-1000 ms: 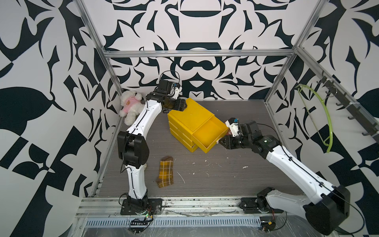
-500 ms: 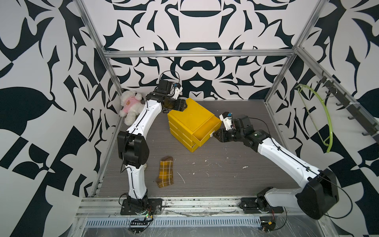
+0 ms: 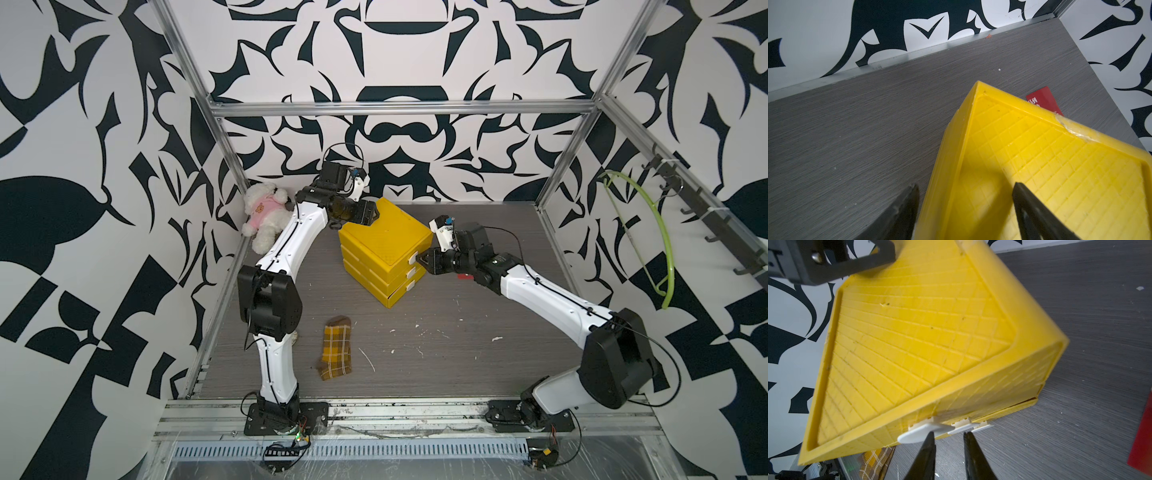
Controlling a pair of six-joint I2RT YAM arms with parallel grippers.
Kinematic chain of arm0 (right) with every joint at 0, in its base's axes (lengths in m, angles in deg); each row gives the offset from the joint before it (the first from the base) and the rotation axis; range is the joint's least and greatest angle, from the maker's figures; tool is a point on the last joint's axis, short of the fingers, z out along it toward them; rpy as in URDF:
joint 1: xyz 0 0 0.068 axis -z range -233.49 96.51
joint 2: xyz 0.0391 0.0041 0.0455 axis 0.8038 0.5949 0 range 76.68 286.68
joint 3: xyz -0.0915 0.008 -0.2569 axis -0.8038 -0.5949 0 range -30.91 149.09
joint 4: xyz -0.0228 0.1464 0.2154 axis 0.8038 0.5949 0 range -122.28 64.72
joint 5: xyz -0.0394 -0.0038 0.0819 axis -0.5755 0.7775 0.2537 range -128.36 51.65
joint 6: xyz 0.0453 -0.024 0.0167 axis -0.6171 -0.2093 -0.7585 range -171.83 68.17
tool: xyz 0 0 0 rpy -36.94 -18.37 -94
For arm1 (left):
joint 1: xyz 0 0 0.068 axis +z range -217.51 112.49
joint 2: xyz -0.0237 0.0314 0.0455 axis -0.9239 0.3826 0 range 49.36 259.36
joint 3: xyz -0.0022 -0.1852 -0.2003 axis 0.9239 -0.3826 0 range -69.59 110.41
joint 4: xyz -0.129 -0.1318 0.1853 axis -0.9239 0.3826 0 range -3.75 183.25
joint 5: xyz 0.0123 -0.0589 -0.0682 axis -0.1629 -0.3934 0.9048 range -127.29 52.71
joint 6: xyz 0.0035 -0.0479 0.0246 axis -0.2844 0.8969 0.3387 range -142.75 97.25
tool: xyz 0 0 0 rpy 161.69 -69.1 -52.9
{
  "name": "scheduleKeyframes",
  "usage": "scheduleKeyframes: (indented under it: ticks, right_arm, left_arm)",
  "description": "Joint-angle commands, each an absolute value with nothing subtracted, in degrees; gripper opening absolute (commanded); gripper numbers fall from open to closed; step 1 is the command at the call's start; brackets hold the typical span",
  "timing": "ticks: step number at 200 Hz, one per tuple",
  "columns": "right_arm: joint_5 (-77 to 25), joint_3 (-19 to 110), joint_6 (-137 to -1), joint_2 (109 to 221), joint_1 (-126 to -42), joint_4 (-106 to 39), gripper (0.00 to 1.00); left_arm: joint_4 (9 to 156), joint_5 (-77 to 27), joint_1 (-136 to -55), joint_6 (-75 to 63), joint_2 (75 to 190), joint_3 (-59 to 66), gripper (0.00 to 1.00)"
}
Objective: Take the postcards out of the drawer
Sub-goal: Close the drawer of the storage box, then open the drawer in the storage box.
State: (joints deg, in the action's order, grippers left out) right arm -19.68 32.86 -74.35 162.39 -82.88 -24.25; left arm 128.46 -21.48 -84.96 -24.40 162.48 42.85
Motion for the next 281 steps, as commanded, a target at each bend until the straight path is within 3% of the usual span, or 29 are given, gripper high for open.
scheduleKeyframes:
  ticks: [1,67,89,131,179,281]
  right_arm:
    - [-20.75,35.89,-74.84,162.53,-83.51,-29.90,0.28]
    - [-24.46,29.65,-73.53,154.90,-83.51,-25.79,0.30]
    - [-23.89,25.47,-75.74,153.90,-83.46,-27.35,0.39]
    - [-21.48,16.86,-84.65,153.86,-83.53,-41.45,0.52]
    - [-20.40,11.05,-94.27,158.41,-83.46,-58.27,0.60]
    - [-17.80,3.40,-108.47,171.52,-83.39,-92.07,0.64]
  left_arm:
    - [131.27,-21.12,-84.82,-25.74,163.64,41.41,0.76]
    - [131.16,-21.29,-84.82,-25.65,163.65,41.23,0.76]
    - [131.08,-21.47,-84.82,-25.65,163.84,41.24,0.76]
    - [130.98,-21.91,-84.82,-25.70,164.37,40.85,0.76]
    - [130.89,-22.09,-84.82,-25.74,164.24,40.86,0.76]
    - [130.89,-22.17,-84.82,-25.92,163.66,40.70,0.77]
